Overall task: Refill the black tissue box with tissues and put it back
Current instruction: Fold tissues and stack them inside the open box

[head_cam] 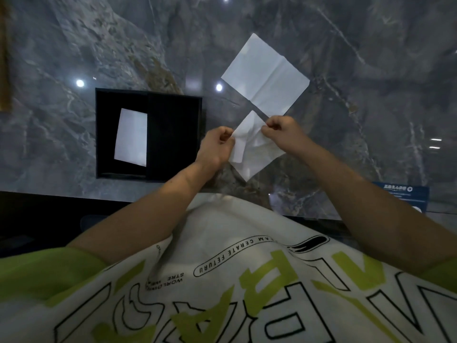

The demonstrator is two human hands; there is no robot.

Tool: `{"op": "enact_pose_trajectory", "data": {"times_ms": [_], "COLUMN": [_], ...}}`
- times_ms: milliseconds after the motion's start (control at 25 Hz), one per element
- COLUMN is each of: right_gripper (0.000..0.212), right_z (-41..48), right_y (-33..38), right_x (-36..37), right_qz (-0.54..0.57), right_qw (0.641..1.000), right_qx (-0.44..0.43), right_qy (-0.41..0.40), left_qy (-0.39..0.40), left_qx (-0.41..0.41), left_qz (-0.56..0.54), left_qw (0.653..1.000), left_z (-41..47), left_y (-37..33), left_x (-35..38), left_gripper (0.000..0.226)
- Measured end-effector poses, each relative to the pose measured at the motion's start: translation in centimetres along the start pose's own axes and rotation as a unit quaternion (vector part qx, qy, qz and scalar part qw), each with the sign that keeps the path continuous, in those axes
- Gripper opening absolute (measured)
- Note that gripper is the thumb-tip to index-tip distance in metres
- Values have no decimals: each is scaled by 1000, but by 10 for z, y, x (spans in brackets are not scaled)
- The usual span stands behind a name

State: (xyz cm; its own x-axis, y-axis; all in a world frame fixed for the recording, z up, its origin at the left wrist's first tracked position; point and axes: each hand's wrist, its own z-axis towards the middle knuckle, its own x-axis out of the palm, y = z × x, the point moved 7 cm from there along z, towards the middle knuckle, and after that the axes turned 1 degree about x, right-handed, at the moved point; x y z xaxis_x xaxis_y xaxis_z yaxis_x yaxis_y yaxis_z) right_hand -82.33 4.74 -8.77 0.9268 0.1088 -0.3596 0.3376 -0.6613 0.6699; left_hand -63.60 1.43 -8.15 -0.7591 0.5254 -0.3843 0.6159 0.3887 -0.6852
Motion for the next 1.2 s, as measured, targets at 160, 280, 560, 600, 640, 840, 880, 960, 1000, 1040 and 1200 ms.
{"op": "enact_pose_trajectory", "data": {"times_ms": [160,280,560,600,640,840,880,960,1000,1040,1200], "right_gripper": [26,12,8,8,8,9,10,19,24,26,19], "right_z": [-22,-37,-56,-57,-58,-59,-59,-60,-60,-60,-62], "right_y": [9,14,31,33,37,58,64,79,86,93,131], "right_x": [-6,-7,15,18,24,53,61,76,84,93,128], "right_qz": [129,231,303,311,317,323,335,360,366,365,361], "right_qw": [992,973,953,950,948,946,942,933,931,931,932], "right_qx": [8,20,21,18,10,-7,-8,-2,4,6,-24], "right_qy": [-3,-7,-13,-13,-12,-25,-23,-11,-8,-7,-7], "left_qy": [32,69,158,150,135,102,108,115,118,119,108], "left_qx": [6,-36,1,5,8,40,54,75,84,88,99], "left_qz": [-147,-231,-327,-327,-325,-343,-342,-333,-322,-313,-305], "left_qw": [989,970,932,933,936,933,932,933,935,938,941], "left_z": [-6,-14,-35,-36,-35,-30,-29,-27,-26,-26,-23], "left_y": [-13,-19,-8,-4,1,14,15,15,15,15,23], "left_x": [-6,-13,-37,-41,-47,-83,-94,-117,-129,-141,-194], "left_gripper": [15,28,51,49,48,41,42,44,44,43,42]}}
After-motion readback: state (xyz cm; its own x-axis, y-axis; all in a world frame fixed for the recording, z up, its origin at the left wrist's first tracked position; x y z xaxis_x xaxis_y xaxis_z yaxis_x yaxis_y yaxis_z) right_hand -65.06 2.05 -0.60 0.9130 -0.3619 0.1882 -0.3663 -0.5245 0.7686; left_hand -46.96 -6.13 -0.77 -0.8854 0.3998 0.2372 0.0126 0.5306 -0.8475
